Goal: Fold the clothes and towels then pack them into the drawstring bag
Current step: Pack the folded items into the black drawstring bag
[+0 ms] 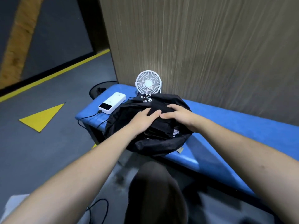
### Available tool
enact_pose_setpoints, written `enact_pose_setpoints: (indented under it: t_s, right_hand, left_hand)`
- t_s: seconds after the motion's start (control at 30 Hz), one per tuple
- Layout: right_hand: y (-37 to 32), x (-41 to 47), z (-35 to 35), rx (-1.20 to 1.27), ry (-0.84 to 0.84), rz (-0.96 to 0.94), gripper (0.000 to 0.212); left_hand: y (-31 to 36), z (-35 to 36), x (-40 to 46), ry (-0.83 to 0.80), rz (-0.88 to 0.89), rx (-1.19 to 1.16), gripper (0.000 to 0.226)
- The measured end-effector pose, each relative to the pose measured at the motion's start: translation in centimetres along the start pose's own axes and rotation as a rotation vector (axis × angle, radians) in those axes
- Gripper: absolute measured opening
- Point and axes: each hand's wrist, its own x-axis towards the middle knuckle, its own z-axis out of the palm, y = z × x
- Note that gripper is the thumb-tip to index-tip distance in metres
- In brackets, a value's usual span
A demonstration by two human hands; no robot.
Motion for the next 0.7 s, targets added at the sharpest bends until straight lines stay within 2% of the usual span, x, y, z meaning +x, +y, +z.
enact_pose_setpoints:
  t_s: [0.1,0.2,0.3,0.43,0.53,0.6,0.7]
  right_hand:
    - [0.8,-0.8,-1.5,-0.008,0.006,0.032,0.036]
    - [1.6,-2.4,-3.8,-0.011,0.01,0.059,0.033]
    - [2.7,-5.1,-6.9,-0.007,0.039,0.097,0.029]
    - [4.7,-10.4,-11.9,-0.013,0.103,0.167,0.031]
    - [6.3,-15.5,-15.7,-0.012,0.156,0.214,0.017]
    - [7.6,-18.9,-18.2,0.0,0.193,0.241,0.011]
    - [9.1,-23.4,-21.2,-0.002,0.248,0.286,0.013]
  left_hand:
    - [0.9,1.7,0.9,-0.021,-0.011,0.014,0.081]
    - [2.4,3.7,0.9,-0.054,-0.007,0.043,0.079]
    - [4.3,6.9,0.6,-0.101,0.043,0.076,0.066]
    - [8.1,12.7,-0.1,-0.196,0.085,0.092,0.071]
    - [11.5,17.5,-1.3,-0.269,0.117,0.129,0.069]
    - [13.5,20.7,-2.3,-0.322,0.144,0.15,0.076]
    - [16.2,25.0,-3.7,-0.381,0.177,0.178,0.085]
